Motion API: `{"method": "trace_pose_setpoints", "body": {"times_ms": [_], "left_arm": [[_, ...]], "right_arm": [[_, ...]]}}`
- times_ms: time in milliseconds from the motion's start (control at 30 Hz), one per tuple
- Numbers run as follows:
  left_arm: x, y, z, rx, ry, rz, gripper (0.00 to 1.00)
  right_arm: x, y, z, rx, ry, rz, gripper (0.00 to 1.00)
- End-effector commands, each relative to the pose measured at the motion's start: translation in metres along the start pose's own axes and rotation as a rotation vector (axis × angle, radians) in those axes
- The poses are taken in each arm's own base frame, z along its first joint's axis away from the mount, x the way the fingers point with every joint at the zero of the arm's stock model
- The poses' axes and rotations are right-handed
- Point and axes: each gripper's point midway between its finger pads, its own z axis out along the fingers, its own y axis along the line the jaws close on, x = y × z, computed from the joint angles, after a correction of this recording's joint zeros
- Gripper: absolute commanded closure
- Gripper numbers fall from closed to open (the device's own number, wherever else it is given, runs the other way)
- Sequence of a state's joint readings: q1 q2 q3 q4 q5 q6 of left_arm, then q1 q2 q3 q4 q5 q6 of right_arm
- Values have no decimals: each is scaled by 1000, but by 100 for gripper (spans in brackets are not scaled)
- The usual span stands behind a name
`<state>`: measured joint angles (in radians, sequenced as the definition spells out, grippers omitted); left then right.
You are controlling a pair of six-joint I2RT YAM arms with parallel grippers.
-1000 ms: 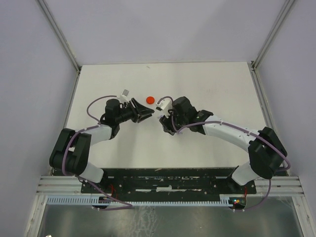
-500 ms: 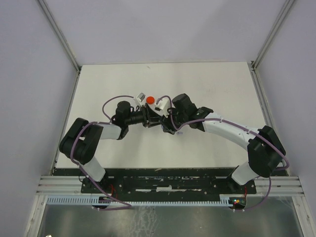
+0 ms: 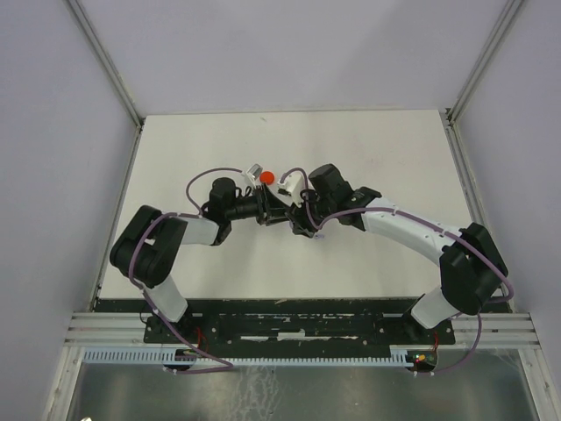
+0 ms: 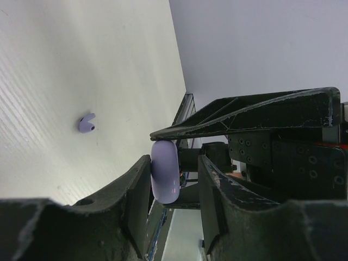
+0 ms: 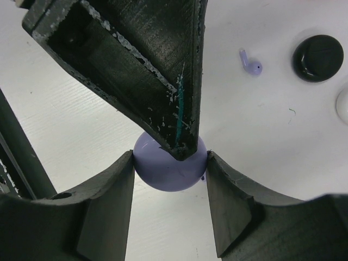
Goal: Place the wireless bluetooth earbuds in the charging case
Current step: Pick up the charging case at the center of the board.
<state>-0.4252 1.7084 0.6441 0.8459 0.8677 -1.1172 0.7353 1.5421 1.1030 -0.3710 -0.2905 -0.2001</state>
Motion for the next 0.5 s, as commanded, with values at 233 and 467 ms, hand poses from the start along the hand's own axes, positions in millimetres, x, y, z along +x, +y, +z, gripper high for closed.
{"method": "trace_pose_setpoints", "body": {"times_ms": [233, 467], "left_arm": [[20, -28, 11, 104, 129, 63, 56], [22, -28, 11, 110, 151, 77, 56]], "right_arm": [[-28, -16, -7, 36, -84, -24, 62], [-28, -21, -11, 46, -90, -16, 62]]}}
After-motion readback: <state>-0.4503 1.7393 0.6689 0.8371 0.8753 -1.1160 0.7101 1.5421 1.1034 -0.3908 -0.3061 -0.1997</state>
